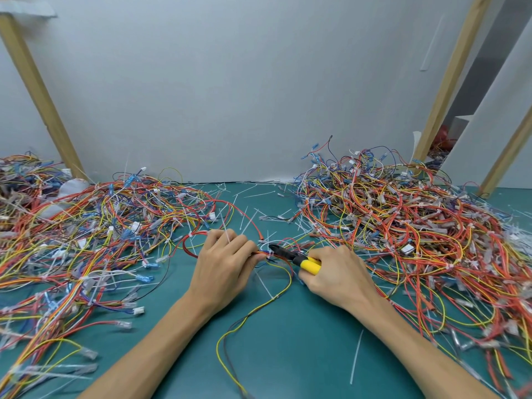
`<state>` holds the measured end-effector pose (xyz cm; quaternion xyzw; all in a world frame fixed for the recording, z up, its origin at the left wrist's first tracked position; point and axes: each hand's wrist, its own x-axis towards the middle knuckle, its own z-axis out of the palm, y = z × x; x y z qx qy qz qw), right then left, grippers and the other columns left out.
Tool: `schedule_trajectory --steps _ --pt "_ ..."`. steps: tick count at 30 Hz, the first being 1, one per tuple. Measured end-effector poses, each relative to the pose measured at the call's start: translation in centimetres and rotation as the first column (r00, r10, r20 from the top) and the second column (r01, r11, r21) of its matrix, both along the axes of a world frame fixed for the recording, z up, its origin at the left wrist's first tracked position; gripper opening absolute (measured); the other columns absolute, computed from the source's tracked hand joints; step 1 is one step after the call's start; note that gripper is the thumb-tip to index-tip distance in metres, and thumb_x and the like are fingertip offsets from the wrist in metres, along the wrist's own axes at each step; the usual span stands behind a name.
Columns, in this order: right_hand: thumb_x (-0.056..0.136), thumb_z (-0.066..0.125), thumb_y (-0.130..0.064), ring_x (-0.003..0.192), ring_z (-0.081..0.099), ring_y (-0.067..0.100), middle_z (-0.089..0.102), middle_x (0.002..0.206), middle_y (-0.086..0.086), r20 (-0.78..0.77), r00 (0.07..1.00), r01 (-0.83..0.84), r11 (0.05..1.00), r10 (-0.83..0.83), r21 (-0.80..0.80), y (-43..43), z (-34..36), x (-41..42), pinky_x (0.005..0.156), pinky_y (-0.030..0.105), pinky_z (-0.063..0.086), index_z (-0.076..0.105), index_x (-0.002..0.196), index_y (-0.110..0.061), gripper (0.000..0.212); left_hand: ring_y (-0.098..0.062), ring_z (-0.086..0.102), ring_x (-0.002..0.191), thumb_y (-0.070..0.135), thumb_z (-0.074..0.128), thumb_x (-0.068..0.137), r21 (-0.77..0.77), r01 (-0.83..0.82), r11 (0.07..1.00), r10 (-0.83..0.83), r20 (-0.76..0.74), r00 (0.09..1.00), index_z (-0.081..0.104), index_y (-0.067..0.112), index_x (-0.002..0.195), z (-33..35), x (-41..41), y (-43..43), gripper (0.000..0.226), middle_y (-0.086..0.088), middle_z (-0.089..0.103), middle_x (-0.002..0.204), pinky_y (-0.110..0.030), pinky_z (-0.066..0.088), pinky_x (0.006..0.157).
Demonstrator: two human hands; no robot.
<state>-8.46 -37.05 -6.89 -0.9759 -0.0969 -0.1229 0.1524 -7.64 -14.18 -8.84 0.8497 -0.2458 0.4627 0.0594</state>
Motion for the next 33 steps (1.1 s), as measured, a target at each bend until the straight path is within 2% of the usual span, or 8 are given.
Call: schedule_trajectory --steps 9,12,16,19,22,25,29,33 --pt "0.074 0.059 -0.044 0.065 0.051 0.028 0.05 0.056 -0.002 0.024 0.999 0.045 0.995 -0.047 0.09 -0.1 -0.4 -0.4 0.052 0.032 0.035 0.049 0.066 -0.022 0.026 -0.026 0.054 0.072 0.037 0.049 0.099 -0.004 -0.027 1.0 0.027 -0.056 0.998 0.064 0.014 0.077 0.2 -0.2 -0.1 0.035 0.002 0.057 0.072 -0.034 0.039 0.076" --pt "0.075 0.056 -0.041 0.06 0.048 0.027 0.046 0.055 -0.002 0.12 0.993 -0.01 0.988 -0.009 0.153 0.0 -0.5 -1.0 0.052 0.035 0.04 0.045 0.068 -0.022 0.023 -0.027 0.056 0.073 0.037 0.047 0.099 0.024 -0.054 0.998 0.055 -0.073 0.996 0.065 0.014 0.081 0.3 -0.3 -0.2 0.035 0.001 0.058 0.074 -0.034 0.04 0.078" --pt "0.07 0.056 -0.04 0.064 0.051 0.015 0.055 0.091 -0.012 0.305 0.93 -0.248 0.963 0.206 0.107 0.8 0.1 -1.9 0.052 0.031 0.043 0.058 0.085 -0.026 0.02 -0.027 0.056 0.077 0.035 0.029 0.105 0.023 -0.019 1.0 0.021 -0.073 0.997 0.068 0.013 0.089 0.4 -0.4 -0.3 0.047 0.0 0.06 0.078 -0.035 0.038 0.079" --pt "0.066 0.055 -0.039 0.066 0.056 0.012 0.051 0.127 -0.012 0.289 0.9 -0.352 0.935 0.326 0.042 1.5 0.0 -2.3 0.051 0.029 0.042 0.061 0.086 -0.028 0.024 -0.025 0.051 0.081 0.029 0.029 0.105 0.03 0.045 0.999 -0.043 -0.075 0.996 0.068 0.012 0.097 0.3 -0.4 -0.4 0.043 -0.001 0.06 0.082 -0.037 0.039 0.079" --pt "0.065 0.064 -0.036 0.067 0.059 0.012 0.049 0.142 -0.016 0.255 0.889 -0.386 0.922 0.38 -0.03 1.7 -0.4 -2.3 0.054 0.024 0.034 0.063 0.085 -0.029 0.021 -0.025 0.052 0.081 0.024 0.039 0.102 0.051 0.091 0.995 -0.086 -0.087 0.992 0.066 0.012 0.101 0.2 -0.4 -0.4 0.029 -0.001 0.06 0.086 -0.038 0.041 0.078" --pt "0.064 0.071 -0.033 0.073 0.065 0.013 0.052 0.14 -0.02 0.251 0.898 -0.369 0.929 0.36 -0.012 1.6 -0.6 -2.0 0.057 0.024 0.042 0.066 0.088 -0.028 0.025 -0.026 0.055 0.08 0.021 0.045 0.1 0.053 0.096 0.994 -0.092 -0.072 0.993 0.066 0.012 0.1 0.2 -0.4 -0.4 0.023 0.0 0.061 0.087 -0.038 0.042 0.077" --pt "0.064 0.077 -0.032 0.091 0.068 0.013 0.061 0.128 -0.02 0.26 0.91 -0.34 0.94 0.323 0.025 1.5 -0.6 -1.9 0.069 0.027 0.054 0.072 0.096 -0.027 0.033 -0.026 0.059 0.087 0.024 0.037 0.105 0.007 0.113 0.994 -0.112 -0.052 0.992 0.069 0.011 0.099 0.6 -0.6 -0.6 0.035 0.001 0.066 0.092 -0.035 0.042 0.082" --pt "0.064 0.066 -0.034 0.09 0.068 0.012 0.066 0.118 -0.017 0.282 0.913 -0.314 0.949 0.294 0.026 1.2 -0.1 -1.9 0.069 0.025 0.055 0.073 0.096 -0.025 0.034 -0.026 0.057 0.1 0.012 0.047 0.099 0.005 0.109 0.994 -0.109 0.063 0.992 0.067 0.014 0.104 0.6 -0.6 -0.6 0.022 -0.001 0.066 0.105 -0.035 0.039 0.091"
